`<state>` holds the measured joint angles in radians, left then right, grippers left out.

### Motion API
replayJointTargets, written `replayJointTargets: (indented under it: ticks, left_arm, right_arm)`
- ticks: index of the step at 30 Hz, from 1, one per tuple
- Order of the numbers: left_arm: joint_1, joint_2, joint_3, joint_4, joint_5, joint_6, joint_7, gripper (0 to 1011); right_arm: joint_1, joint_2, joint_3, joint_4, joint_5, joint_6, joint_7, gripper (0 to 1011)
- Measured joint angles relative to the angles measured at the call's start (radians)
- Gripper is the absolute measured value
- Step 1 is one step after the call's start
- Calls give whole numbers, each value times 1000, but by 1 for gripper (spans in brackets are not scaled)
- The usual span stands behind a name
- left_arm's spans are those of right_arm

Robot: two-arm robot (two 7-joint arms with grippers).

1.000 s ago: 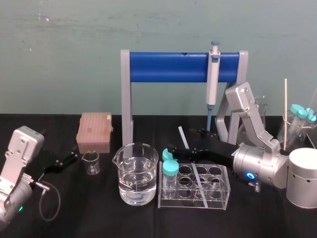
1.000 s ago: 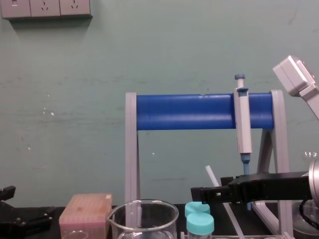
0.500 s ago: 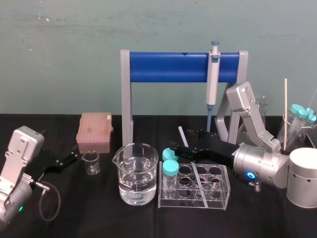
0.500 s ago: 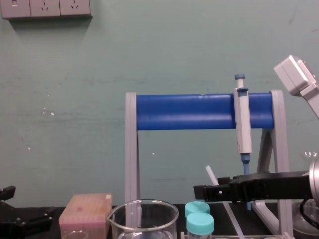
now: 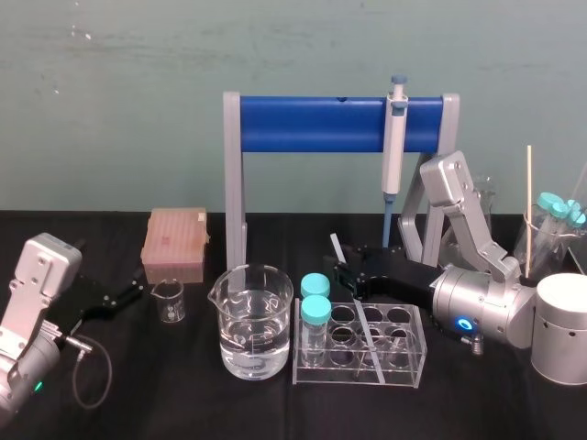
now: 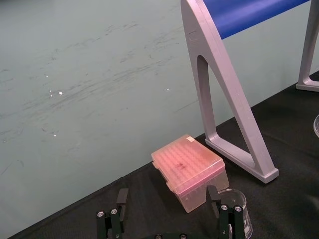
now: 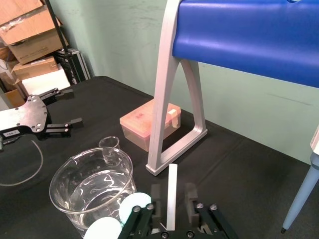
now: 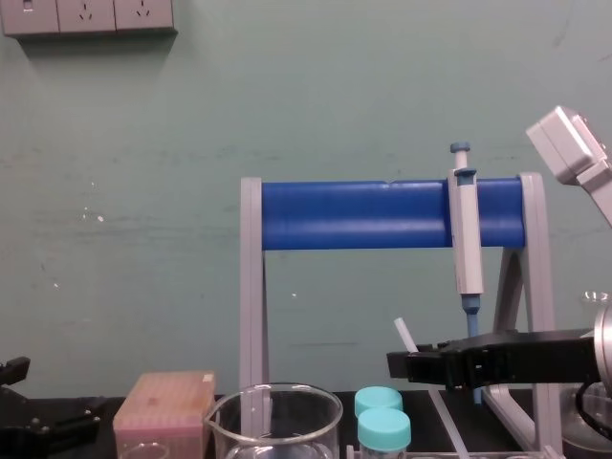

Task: Pick up the stirring rod with one hand, then place it down.

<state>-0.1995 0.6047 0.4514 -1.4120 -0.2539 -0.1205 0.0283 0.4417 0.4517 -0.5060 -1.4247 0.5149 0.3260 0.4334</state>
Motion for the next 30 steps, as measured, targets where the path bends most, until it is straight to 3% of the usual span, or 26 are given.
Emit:
replayJointTargets:
  ticks: [6,9,20,25,30]
  left_arm:
    - [0,0,0,0,0,0,0,1000]
    - [0,0,0,0,0,0,0,1000]
    - [0,0,0,0,0,0,0,1000]
    - [0,0,0,0,0,0,0,1000]
    - [0,0,0,0,0,0,0,1000]
  right_arm:
    - [0,0,0,0,1,0,0,127]
    - [0,0,0,0,1,0,0,72]
    - [-9,-4,9,-1,7,-22,2,72]
    - [-36,-11,28,-7,21,-101,14,72]
    - [-76,-1,37,-19,9,-226,46,72]
